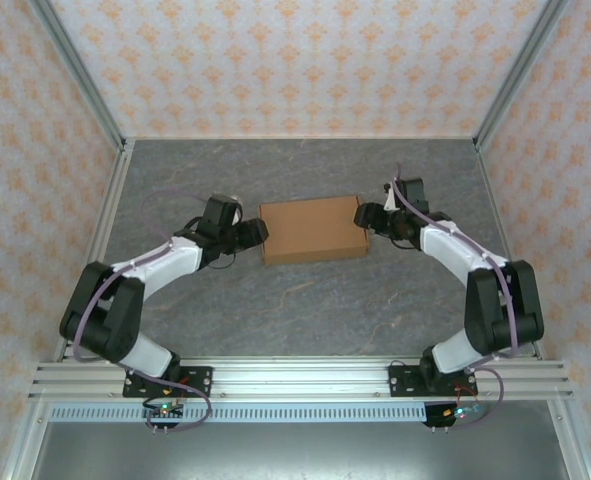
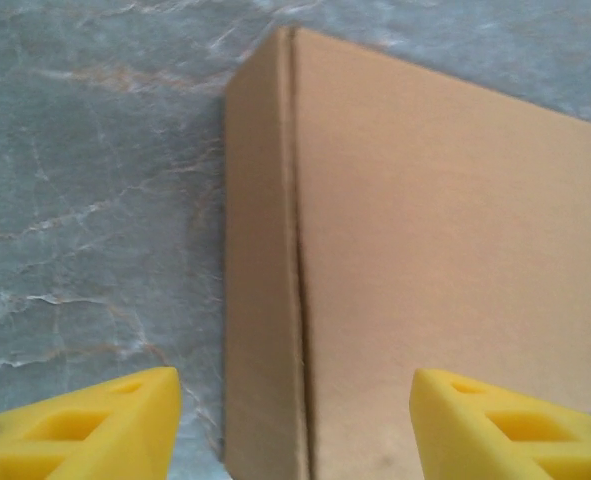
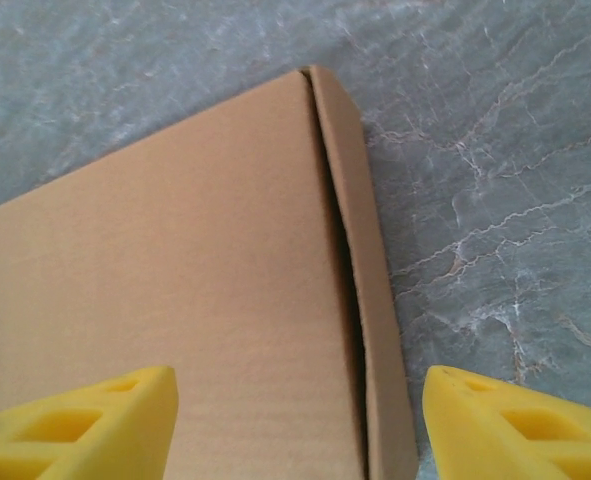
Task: Fold the paper box
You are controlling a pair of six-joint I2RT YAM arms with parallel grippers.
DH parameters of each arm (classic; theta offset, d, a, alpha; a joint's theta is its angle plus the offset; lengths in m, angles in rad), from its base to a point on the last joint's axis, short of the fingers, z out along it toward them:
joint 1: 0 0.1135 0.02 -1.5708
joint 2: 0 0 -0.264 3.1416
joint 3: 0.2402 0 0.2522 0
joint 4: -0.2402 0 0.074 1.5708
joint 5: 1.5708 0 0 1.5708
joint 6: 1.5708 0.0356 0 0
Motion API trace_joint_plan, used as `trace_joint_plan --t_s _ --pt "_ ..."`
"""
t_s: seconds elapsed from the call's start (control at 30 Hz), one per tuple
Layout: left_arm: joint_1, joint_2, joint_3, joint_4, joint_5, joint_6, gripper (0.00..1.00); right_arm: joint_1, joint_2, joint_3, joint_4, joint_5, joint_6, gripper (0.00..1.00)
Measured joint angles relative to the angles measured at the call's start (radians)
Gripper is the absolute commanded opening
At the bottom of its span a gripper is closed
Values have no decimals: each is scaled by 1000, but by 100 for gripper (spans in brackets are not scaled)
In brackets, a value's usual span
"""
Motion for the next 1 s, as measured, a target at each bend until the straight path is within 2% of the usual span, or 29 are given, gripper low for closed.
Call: trace_joint_plan --t_s 0.17,0.47,0.73,1.0 --pt "6 103 47 -6 43 4 63 -10 71 9 -8 -33 0 66" --pt "6 199 146 -2 66 11 57 11 165 24 46 -126 26 51" --pt "40 289 256 -8 49 19 56 24 235 93 93 -101 64 46" --pt "87 465 499 -65 43 69 58 31 372 257 118 -45 105 46"
